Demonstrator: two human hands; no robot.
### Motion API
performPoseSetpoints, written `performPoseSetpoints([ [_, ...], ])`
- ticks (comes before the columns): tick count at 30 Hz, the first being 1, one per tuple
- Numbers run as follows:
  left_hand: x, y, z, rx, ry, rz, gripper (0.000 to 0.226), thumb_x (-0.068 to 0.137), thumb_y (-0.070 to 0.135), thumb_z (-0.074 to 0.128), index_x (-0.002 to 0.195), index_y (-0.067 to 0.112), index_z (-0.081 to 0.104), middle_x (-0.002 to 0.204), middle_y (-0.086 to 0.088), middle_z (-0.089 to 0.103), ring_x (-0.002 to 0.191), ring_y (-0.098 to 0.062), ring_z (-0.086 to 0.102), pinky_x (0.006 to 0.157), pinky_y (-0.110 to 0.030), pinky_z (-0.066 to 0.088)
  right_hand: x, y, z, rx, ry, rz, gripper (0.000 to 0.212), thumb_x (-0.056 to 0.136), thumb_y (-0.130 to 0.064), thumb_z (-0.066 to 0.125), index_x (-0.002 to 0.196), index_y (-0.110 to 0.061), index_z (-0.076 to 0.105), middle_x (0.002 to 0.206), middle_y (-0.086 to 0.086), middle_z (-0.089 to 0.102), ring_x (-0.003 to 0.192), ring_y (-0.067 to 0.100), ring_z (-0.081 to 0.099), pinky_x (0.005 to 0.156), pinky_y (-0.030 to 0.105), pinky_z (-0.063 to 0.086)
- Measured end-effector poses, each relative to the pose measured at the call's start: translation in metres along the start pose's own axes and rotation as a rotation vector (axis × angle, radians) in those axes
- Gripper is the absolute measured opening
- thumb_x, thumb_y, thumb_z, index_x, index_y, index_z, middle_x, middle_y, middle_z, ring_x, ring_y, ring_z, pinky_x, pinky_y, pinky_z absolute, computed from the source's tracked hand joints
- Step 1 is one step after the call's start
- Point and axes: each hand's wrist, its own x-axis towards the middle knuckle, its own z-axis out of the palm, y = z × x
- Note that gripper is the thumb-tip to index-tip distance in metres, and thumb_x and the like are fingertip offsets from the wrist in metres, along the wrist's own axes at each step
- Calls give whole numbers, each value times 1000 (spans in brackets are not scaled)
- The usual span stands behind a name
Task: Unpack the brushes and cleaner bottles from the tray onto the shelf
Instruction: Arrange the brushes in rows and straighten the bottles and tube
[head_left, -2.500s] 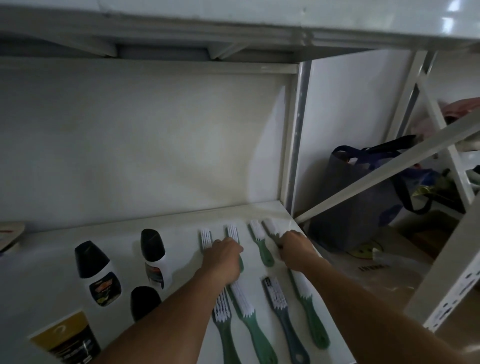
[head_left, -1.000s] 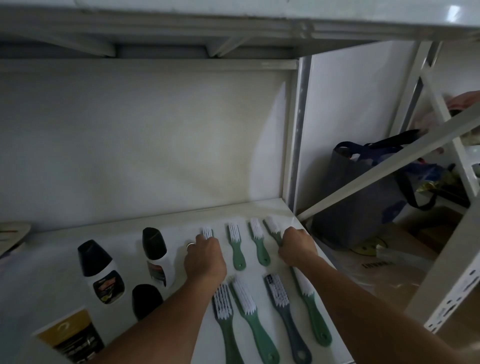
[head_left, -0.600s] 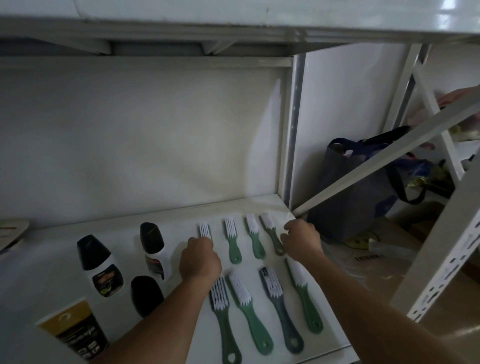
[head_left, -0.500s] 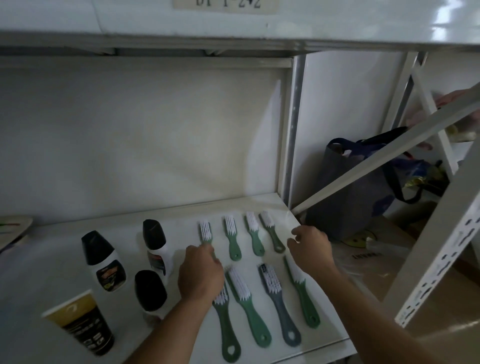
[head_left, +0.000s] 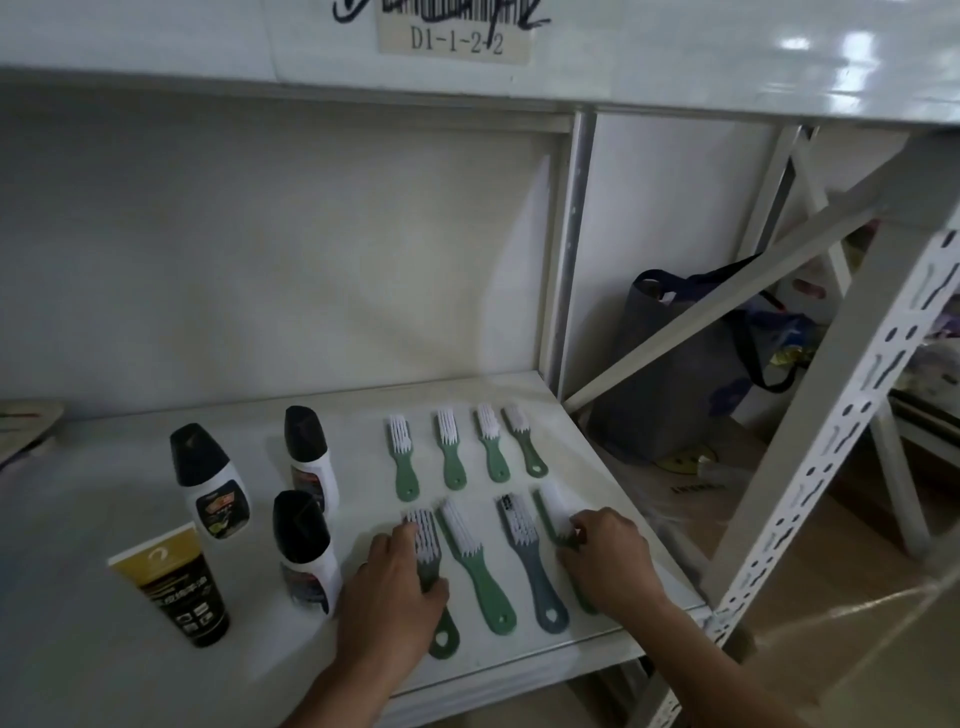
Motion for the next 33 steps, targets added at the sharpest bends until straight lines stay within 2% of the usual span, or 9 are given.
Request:
performPoseSetpoints([
  [3,0,-2,4,8,-1,10,58,86,43,55,139,27,37,128,1,52,118,-23,57,93,-36,48,-2,0,0,3,4,10,17,88,-30,65,99,-17,69,102,3,65,90,22,62,76,30,47],
  [6,-2,0,6,1,14,14,61,88,41,54,143,25,34,130,0,50,119,-24,56,95,-36,47,-2,-3,-2,9,10,12,20,88,-30,66,103,-16,67,107,6,66,94,24,63,79,30,49],
  [8,-5,4,5,30,69,42,63,88,45,54,144,24,33,128,0,47,118,-24,52,96,-35,46,-6,-6,-7,50,22,25,31,90,-31,66,117,-16,63,116,6,63,101,24,63,88,33,50],
  [10,-8,11,4,100,127,134,60,84,54,54,137,26,43,124,2,47,116,-22,47,96,-35,45,-14,-9,-14,104,92,12,40,92,-32,64,129,-17,59,120,4,61,102,20,63,90,31,51],
  [13,-13,22,5,234,86,293,64,75,69,45,126,32,55,124,9,51,120,-21,45,95,-40,37,-35,-24,-18,97,83,-98,27,94,-35,59,117,-21,65,106,0,68,88,15,67,83,29,56],
  [15,-17,28,8,327,17,366,73,75,74,37,136,35,45,135,11,46,129,-20,37,98,-43,29,-49,-38,-12,-11,-46,-157,23,93,-37,57,105,-20,66,99,2,70,85,19,69,80,32,57],
  [17,-17,28,11,363,-5,397,70,80,72,36,142,37,35,143,12,38,136,-19,28,104,-45,23,-55,-46,-5,-114,-109,-178,23,91,-35,57,106,-18,64,105,7,67,92,27,69,80,34,55],
  [22,-15,27,6,325,-59,394,62,82,68,43,135,37,47,151,12,35,143,-18,21,112,-50,17,-54,-45,-1,-175,-83,-162,24,93,-28,53,112,-16,61,118,10,58,102,32,66,82,36,51],
  [33,-15,24,8,296,-93,361,66,80,70,43,137,39,46,158,14,25,147,-15,16,114,-47,15,-47,-38,12,-145,-42,-170,22,96,-18,50,113,-16,65,114,10,60,94,29,69,80,35,55],
])
